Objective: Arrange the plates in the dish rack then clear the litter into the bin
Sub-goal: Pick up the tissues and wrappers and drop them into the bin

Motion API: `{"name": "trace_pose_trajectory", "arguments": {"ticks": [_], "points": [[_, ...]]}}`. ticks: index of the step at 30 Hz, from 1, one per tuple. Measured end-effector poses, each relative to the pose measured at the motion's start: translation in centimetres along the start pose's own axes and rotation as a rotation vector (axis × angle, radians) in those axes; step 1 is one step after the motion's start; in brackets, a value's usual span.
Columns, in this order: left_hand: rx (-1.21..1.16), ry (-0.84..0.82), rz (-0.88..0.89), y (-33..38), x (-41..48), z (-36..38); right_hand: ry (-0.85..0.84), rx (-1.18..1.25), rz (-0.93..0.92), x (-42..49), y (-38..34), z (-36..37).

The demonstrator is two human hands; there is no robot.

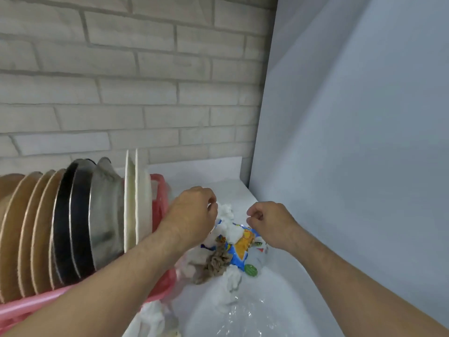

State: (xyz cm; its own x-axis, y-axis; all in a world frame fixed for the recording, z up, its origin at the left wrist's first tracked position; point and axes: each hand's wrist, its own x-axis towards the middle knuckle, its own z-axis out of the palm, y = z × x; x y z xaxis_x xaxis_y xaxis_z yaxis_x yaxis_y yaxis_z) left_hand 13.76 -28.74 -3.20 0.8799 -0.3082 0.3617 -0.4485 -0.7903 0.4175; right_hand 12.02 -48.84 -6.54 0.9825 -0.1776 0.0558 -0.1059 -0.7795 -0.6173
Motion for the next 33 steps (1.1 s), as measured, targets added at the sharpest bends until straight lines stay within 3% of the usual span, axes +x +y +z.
{"name": "trace_pose_trajectory", "arguments": {"ticks": [11, 17, 22, 31, 33], "points": [[0.125, -0.166, -0.263, -2.6, 6.6, 5.7, -0.245, -0.251, -0.174, 12.8, 2.0, 4.3], [0.16, -0.233, -0.364, -3.6, 8.6, 6.7, -0.312, -0.333, -0.157, 15.3, 2.6, 7.4], [0.169, -0.324, -0.396, -4.4, 9.8, 8.4, -0.274, -0.157, -0.096, 15.6, 3.8, 7.1], [0.12, -0.528, -0.482, -3.5, 11.8, 11.1, -0.057, 0.261, -0.006, 14.1, 5.4, 3.5], [0.109, -0.59, -0.54, -3.1, 11.9, 11.7, 0.017, 0.264, 0.003, 13.6, 5.7, 3.1]]}}
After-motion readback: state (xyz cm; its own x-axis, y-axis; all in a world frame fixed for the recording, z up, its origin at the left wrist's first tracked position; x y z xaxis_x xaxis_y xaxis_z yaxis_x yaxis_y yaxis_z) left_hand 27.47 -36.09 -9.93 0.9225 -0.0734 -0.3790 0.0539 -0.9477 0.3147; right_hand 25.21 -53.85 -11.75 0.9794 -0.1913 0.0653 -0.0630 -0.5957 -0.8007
